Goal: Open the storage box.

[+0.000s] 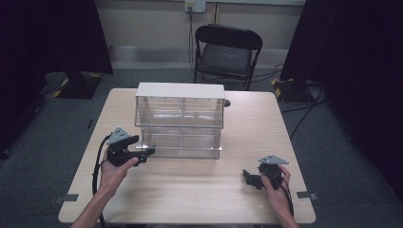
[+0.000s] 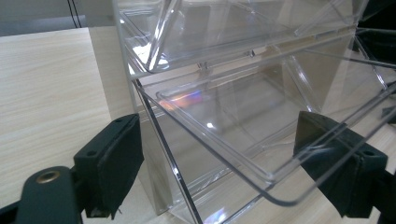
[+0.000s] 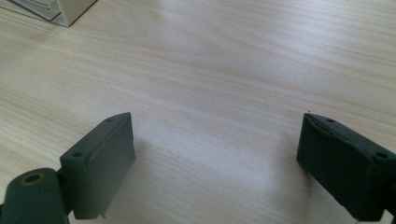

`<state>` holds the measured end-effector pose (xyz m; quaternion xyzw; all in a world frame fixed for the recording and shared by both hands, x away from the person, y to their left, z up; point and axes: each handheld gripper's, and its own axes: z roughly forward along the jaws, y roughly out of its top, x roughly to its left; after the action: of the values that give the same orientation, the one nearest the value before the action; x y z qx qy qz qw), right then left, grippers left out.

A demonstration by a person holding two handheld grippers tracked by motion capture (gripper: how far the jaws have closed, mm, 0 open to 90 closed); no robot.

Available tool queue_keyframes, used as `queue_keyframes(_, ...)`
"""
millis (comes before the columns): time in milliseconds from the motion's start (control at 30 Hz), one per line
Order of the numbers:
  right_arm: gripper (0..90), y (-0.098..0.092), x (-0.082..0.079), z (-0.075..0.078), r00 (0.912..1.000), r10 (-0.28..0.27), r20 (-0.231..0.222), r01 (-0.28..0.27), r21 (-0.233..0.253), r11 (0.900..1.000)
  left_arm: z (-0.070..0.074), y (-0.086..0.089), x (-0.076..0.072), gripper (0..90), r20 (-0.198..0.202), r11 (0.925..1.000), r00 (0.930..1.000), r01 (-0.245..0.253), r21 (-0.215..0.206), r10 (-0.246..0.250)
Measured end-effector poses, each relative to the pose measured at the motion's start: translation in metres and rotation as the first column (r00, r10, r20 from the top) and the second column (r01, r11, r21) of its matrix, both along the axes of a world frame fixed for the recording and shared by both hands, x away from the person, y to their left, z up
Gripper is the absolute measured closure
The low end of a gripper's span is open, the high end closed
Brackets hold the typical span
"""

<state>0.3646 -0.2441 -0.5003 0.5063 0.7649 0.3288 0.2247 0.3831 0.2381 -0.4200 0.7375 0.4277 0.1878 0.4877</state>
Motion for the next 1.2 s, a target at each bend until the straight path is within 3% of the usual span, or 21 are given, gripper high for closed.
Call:
queue_keyframes(667,10.5,0.0000,0.0000,0.0000,1.0000,0.000,0.000,0.000,0.000,1.000,0.0048,-0.0061,0.0033,15.6,0.013,0.9995,0.9998,0.011,0.030,-0.012)
queue_keyframes(1200,10.5,0.0000,0.0000,0.0000,1.0000,0.000,0.000,0.000,0.000,1.000,0.0052,-0.0065,0.0071,15.5,0.010,0.9998,0.9999,0.005,0.019,-0.005)
